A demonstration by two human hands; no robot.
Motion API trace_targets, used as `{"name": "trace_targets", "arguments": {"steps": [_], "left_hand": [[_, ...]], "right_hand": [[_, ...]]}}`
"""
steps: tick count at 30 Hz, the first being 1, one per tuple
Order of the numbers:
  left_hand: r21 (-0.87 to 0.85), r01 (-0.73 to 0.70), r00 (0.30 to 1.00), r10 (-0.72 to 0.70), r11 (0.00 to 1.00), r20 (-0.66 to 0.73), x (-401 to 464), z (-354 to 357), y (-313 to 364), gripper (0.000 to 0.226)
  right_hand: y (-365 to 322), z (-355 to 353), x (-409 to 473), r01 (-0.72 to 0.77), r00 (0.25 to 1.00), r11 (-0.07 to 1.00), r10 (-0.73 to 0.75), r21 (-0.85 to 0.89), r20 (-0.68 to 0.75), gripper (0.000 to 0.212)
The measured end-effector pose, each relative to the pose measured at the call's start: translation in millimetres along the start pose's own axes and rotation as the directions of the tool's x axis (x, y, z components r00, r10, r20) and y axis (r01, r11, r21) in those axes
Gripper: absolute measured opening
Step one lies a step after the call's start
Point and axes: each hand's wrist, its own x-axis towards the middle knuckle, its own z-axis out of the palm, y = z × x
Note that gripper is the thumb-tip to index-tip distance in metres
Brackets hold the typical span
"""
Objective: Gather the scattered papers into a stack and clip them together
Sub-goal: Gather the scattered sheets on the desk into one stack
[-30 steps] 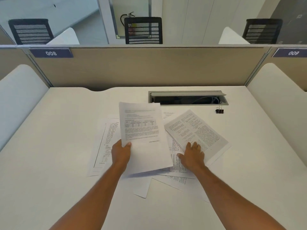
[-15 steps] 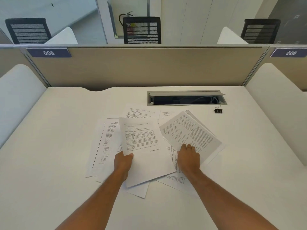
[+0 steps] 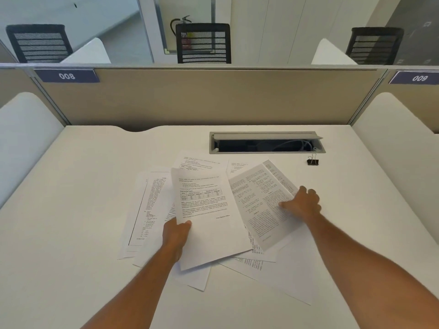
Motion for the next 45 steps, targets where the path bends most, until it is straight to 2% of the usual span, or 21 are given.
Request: {"name": "trace_targets", "arguments": {"steps": [4,6,11,17,23,25,27,29,32,36,41,45], "left_hand": [[-0.007,0.008,1.0,-0.008,1.0,-0.003,2.5,2.8,-0.6,0.038],[0.002,0.004,1.0,-0.004,1.0,-0.017,2.8,4.1,-1.6,0.038],[0.011,-0.002,1.0,0.002,1.0,-0.019,1.6,6.0,-2.9,0.039],[0.023,-0.005,1.0,0.006,1.0,-0.019,0.7,5.3,-3.7,0.039],[0.0,-0.003,1.0,0.003,1.0,0.001,-1.4,3.2,-2.6,0.039],[-0.016,0.003,1.0,-0.003,1.0,0.007,-1.3,2.4,-2.0,0.04],[-0.043,0.016,1.0,-0.016,0.999,0.018,-1.4,1.5,-0.5,0.038],[-0.066,0.034,0.999,-0.031,0.997,0.041,-1.2,-0.2,1.3,0.037],[-0.091,0.079,0.993,-0.07,0.993,0.099,-1.1,-1.0,4.5,0.037],[-0.113,0.144,0.982,-0.127,0.983,0.142,-5.1,1.4,10.5,0.026],[-0.107,0.141,0.974,-0.119,0.984,0.193,-5.7,-0.1,13.5,0.025],[-0.096,0.095,0.983,-0.079,0.991,0.163,-5.6,-0.3,13.1,0.027]], "right_hand": [[10.6,-5.6,13.8,-0.009,0.997,0.996,0.016,-0.093,0.078,0.111],[10.3,-3.2,14.4,0.004,0.997,0.99,0.008,-0.139,0.081,0.11],[5.6,-3.5,16.3,0.03,0.994,0.992,-0.017,-0.12,0.112,0.104],[1.6,-6.3,7.6,0.08,0.995,0.996,-0.077,-0.038,0.068,0.084],[-3.6,-22.7,11.1,0.145,0.974,0.975,-0.17,0.168,0.152,0.043],[-2.8,-31.3,13.9,0.095,0.961,0.93,-0.179,0.354,0.21,0.037],[0.9,-40.0,12.4,0.013,0.943,0.84,-0.19,0.542,0.272,0.034],[5.6,-40.7,8.8,-0.078,0.919,0.749,-0.201,0.657,0.338,0.036],[11.8,-22.6,-1.7,-0.158,0.883,0.708,-0.21,0.688,0.419,0.041],[15.6,12.2,-26.1,-0.247,0.837,0.644,-0.234,0.724,0.494,0.042],[14.1,41.9,-51.1,-0.346,0.786,0.472,-0.326,0.811,0.525,0.043],[11.5,53.8,-67.5,-0.4,0.761,0.408,-0.352,0.82,0.546,0.043]]}}
